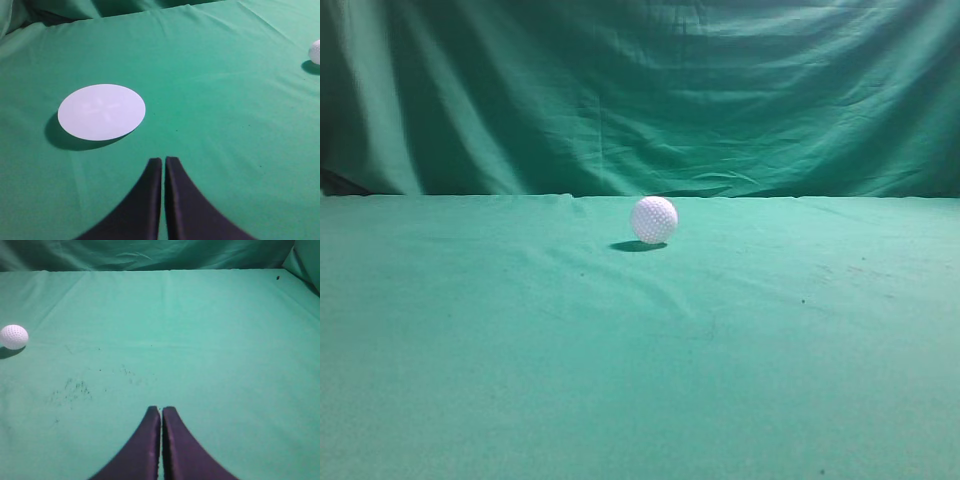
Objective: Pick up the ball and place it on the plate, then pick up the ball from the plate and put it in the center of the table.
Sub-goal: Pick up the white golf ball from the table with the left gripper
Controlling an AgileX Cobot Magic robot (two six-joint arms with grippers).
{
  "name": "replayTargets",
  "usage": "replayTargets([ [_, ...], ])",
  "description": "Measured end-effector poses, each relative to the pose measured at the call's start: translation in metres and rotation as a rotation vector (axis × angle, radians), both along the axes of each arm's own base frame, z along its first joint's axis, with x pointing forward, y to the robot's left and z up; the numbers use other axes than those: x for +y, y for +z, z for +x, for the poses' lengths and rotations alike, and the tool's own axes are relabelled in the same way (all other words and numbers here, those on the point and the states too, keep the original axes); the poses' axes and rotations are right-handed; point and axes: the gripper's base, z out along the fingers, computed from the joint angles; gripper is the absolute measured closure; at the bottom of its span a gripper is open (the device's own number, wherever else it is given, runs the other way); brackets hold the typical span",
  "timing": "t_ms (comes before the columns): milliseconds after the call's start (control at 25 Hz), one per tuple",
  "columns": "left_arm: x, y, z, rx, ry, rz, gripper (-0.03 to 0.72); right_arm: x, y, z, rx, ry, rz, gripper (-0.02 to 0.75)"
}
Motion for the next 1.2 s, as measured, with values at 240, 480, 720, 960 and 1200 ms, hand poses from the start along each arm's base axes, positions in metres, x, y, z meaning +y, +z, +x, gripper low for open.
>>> replayTargets([
  [240,0.0,0.0,0.0,0.0,0.0,0.0,0.688,0.0,0.0,0.0,0.0,0.0,0.0,0.738],
  [480,0.001,0.014,0.003,-0.144,0.029,-0.084,0.688,0.0,0.0,0.0,0.0,0.0,0.0,0.738],
  [720,0.009,0.039,0.003,-0.417,0.107,-0.217,0.688,0.0,0.0,0.0,0.0,0.0,0.0,0.738],
  [960,0.008,0.047,0.001,-0.391,0.108,-0.445,0.688,0.0,0.0,0.0,0.0,0.0,0.0,0.738],
  [1200,-0.001,0.081,0.006,-0.222,0.041,-0.351,0.688,0.0,0.0,0.0,0.0,0.0,0.0,0.738],
])
